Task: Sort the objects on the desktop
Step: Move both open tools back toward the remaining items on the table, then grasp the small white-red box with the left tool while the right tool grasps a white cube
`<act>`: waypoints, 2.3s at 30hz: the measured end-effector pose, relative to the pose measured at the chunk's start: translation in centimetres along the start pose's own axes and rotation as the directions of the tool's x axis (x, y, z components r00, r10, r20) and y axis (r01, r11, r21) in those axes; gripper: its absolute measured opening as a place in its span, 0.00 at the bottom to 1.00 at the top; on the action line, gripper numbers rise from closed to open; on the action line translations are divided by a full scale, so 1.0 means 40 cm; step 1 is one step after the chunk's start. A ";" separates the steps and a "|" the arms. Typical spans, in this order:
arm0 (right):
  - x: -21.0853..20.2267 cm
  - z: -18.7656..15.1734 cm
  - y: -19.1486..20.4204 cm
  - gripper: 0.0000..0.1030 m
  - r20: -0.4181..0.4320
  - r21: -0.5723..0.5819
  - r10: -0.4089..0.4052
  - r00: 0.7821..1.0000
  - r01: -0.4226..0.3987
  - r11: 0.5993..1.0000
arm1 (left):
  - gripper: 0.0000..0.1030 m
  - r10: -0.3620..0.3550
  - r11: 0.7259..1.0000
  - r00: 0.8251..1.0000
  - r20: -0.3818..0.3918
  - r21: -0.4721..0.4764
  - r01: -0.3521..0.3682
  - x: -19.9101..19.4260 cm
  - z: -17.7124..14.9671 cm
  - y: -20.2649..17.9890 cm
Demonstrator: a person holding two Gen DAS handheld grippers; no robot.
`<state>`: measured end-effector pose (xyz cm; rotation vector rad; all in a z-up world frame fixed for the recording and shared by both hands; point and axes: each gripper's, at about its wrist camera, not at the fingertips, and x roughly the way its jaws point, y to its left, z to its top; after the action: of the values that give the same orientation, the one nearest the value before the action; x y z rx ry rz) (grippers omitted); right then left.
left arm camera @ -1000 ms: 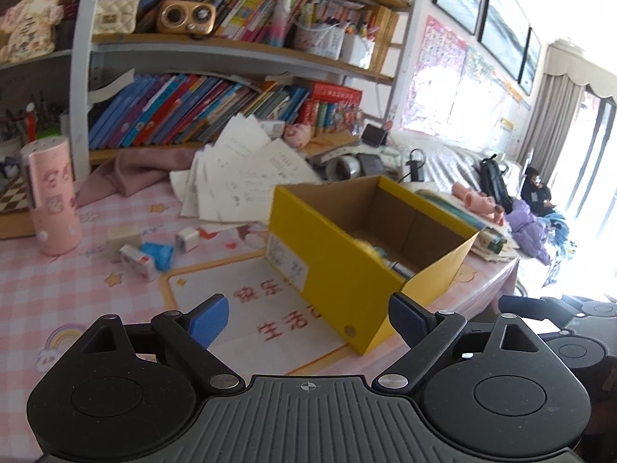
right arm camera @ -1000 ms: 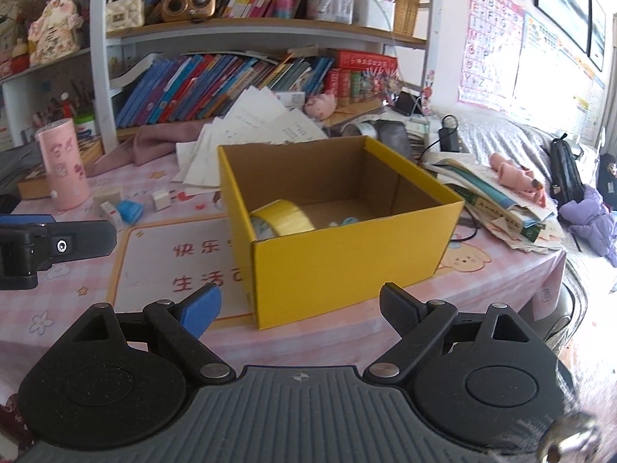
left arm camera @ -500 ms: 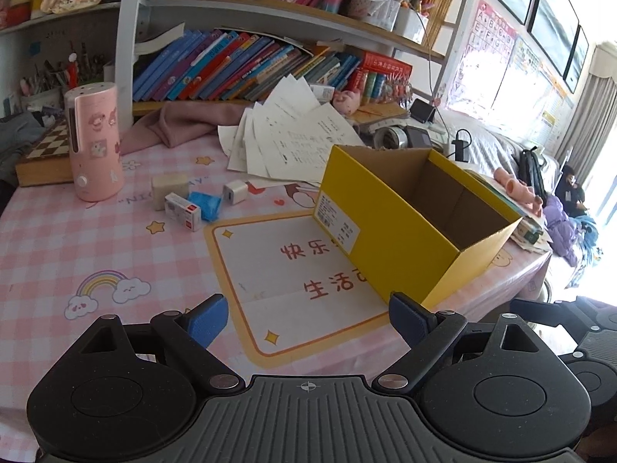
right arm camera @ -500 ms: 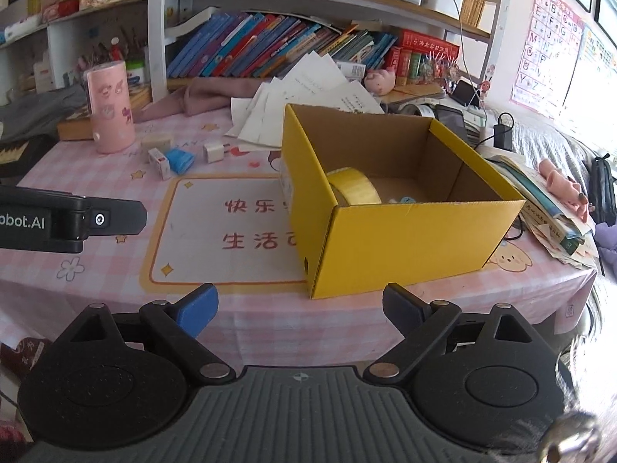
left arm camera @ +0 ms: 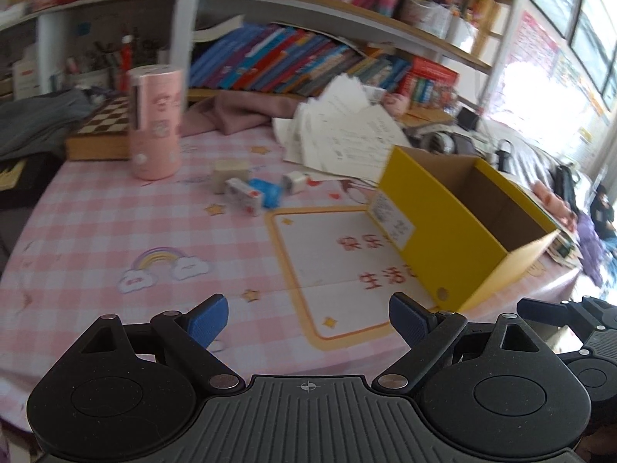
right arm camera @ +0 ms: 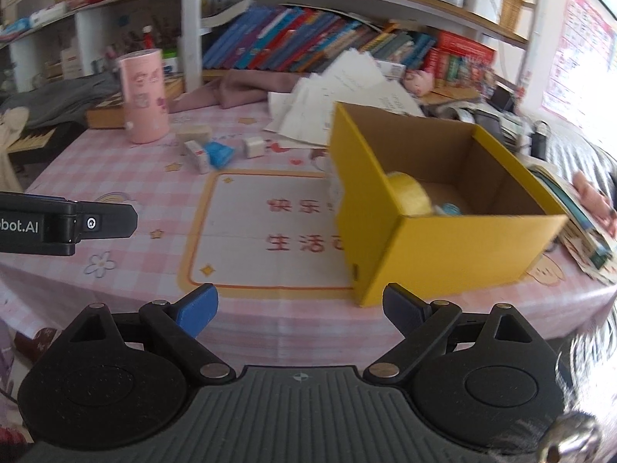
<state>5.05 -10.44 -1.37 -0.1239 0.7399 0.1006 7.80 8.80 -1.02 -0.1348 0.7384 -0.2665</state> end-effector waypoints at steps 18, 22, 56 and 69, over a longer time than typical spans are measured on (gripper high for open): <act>0.116 0.110 0.102 0.90 -0.018 -0.162 0.180 0.984 -0.181 0.970 | 0.90 0.185 0.965 0.983 -0.002 -0.189 -0.182 0.004 0.020 0.134; 0.167 0.155 0.089 0.89 -0.013 -0.167 0.188 0.982 -0.188 0.968 | 0.90 0.200 0.962 0.980 0.001 -0.191 -0.196 0.045 0.055 0.140; 0.550 0.447 -0.010 0.64 -0.097 0.079 0.182 0.978 -0.174 0.981 | 0.66 0.172 0.984 0.976 -0.131 -0.032 -0.178 0.482 0.253 0.111; 0.681 0.485 0.060 0.59 -0.157 -0.045 0.181 0.971 -0.190 0.981 | 0.46 0.165 0.983 0.969 -0.185 -0.054 -0.178 0.555 0.263 0.140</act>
<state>37.65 -3.90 -5.82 -0.1202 0.9009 0.2945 31.76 8.09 -8.85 -0.1133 0.9336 -0.0877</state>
